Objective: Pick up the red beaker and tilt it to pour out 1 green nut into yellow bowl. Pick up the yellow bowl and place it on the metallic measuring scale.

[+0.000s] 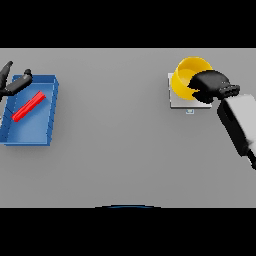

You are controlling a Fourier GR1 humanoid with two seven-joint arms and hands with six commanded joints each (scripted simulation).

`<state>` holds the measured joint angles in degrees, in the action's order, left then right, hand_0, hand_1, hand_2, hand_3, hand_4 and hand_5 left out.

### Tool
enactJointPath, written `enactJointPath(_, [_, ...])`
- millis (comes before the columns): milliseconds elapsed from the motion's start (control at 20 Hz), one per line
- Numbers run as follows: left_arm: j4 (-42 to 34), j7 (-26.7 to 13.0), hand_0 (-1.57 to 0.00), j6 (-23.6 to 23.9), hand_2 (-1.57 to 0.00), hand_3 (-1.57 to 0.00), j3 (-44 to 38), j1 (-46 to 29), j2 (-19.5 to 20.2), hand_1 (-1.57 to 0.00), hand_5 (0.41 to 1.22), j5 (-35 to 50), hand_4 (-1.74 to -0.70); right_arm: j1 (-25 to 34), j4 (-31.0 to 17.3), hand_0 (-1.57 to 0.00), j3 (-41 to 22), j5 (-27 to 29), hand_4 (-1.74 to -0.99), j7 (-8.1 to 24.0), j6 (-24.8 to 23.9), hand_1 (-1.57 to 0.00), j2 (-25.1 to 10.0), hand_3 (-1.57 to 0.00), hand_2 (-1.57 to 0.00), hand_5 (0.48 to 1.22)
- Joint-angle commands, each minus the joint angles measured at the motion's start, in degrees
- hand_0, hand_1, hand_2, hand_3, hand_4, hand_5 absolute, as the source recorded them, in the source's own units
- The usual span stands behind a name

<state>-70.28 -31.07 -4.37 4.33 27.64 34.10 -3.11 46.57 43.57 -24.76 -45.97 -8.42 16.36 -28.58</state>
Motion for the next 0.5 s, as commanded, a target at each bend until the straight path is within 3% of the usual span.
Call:
enactJointPath(0, [0.3, 0.2, 0.0, 0.1, 0.0, 0.0, 0.0, 0.0, -0.2, 0.0, 0.775, 0.0, -0.84, -0.3, 0.8, -1.56, 0.0, 0.2, -1.682, -0.3, 0.7, -1.43, -0.7, -1.11, -1.34, 1.221])
enactJointPath(100, [0.4, -0.3, 0.0, 0.1, 0.0, 0.0, -0.1, 0.6, -0.2, 0.0, 0.774, 0.1, -0.84, -0.1, -0.1, -1.33, 0.5, 0.7, -1.592, 1.0, 0.7, -1.12, 0.2, -0.82, -1.01, 1.074])
enactJointPath(200, [0.0, -0.8, 0.0, 0.2, 0.0, 0.0, 0.0, 0.7, -0.5, 0.0, 0.768, 0.2, -0.83, 0.7, -1.4, -0.95, 1.4, 1.5, -1.535, 1.6, 1.8, -0.81, 0.7, -0.58, -0.71, 0.965])
enactJointPath(300, [-0.2, -0.4, 0.0, 0.2, 0.0, 0.0, -0.3, 0.5, -0.5, 0.0, 0.764, 0.7, -0.84, 0.5, -1.0, -0.61, 2.0, 2.5, -1.496, 2.4, 3.2, -0.56, 0.7, -0.39, -0.47, 0.89])
enactJointPath(450, [0.8, -0.3, 0.0, 0.1, 0.0, 0.0, -0.2, 0.6, -0.4, 0.0, 0.749, 0.2, -0.83, 0.3, -0.6, -0.31, 1.8, 2.5, -1.461, 2.7, 3.4, -0.3, 1.1, -0.21, -0.24, 0.833])
